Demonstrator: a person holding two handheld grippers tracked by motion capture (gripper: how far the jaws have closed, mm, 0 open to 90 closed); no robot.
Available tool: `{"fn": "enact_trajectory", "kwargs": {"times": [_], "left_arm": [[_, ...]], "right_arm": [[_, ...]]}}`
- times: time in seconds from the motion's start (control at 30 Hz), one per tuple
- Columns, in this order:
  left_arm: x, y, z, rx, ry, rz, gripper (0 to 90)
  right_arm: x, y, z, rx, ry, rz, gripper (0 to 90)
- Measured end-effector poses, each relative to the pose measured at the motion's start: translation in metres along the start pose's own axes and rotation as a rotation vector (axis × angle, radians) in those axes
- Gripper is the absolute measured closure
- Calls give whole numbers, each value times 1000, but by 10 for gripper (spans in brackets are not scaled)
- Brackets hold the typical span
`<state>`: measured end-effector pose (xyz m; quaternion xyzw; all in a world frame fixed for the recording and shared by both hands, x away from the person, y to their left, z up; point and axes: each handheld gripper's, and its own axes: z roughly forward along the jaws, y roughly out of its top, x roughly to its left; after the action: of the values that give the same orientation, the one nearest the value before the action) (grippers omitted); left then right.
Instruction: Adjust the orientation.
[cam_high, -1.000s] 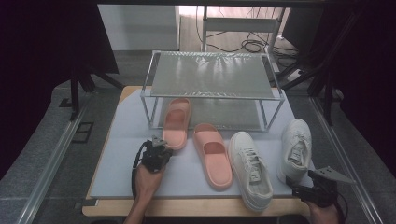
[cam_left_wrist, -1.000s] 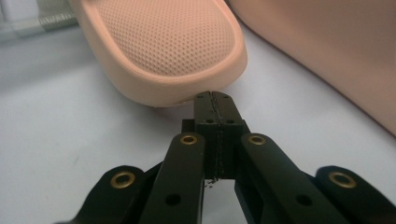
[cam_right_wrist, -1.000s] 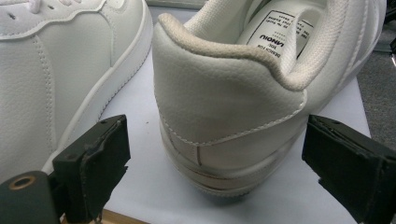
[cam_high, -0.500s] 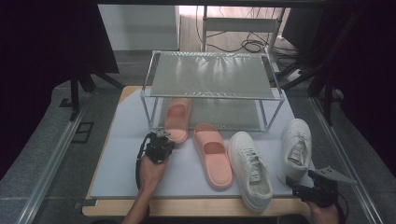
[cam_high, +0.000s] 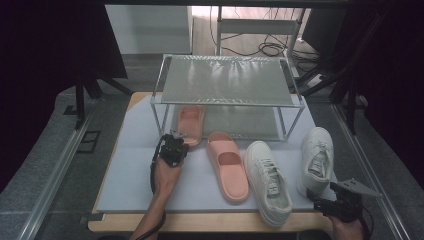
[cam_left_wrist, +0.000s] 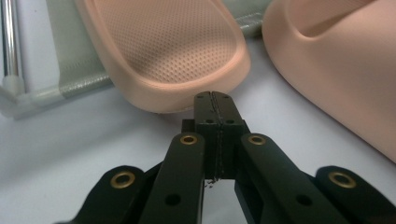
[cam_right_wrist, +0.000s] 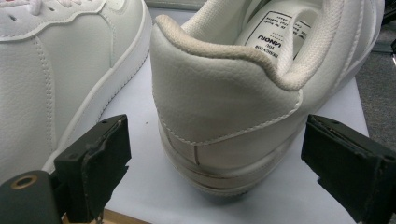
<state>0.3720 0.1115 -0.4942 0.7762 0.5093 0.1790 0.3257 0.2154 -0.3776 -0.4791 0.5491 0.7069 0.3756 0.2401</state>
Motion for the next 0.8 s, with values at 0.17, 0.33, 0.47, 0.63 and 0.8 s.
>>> {"fn": "enact_trajectory", "kwargs": {"times": [0.17,0.33,0.47,0.63,0.8], "left_arm": [[2,6,6,3,12,4,897],[5,11,11,4,24,5,898],[7,16,16,7,38,-4,898],[9,21,22,14,49,-3,898],[11,26,29,22,57,-5,898]], "right_arm": [[0,0,0,-4,-2,2,82],[0,0,0,-4,-1,0,83],[0,0,0,-2,-1,1,84],[-1,0,0,0,0,0,84],[-1,0,0,-4,-1,1,85]]}}
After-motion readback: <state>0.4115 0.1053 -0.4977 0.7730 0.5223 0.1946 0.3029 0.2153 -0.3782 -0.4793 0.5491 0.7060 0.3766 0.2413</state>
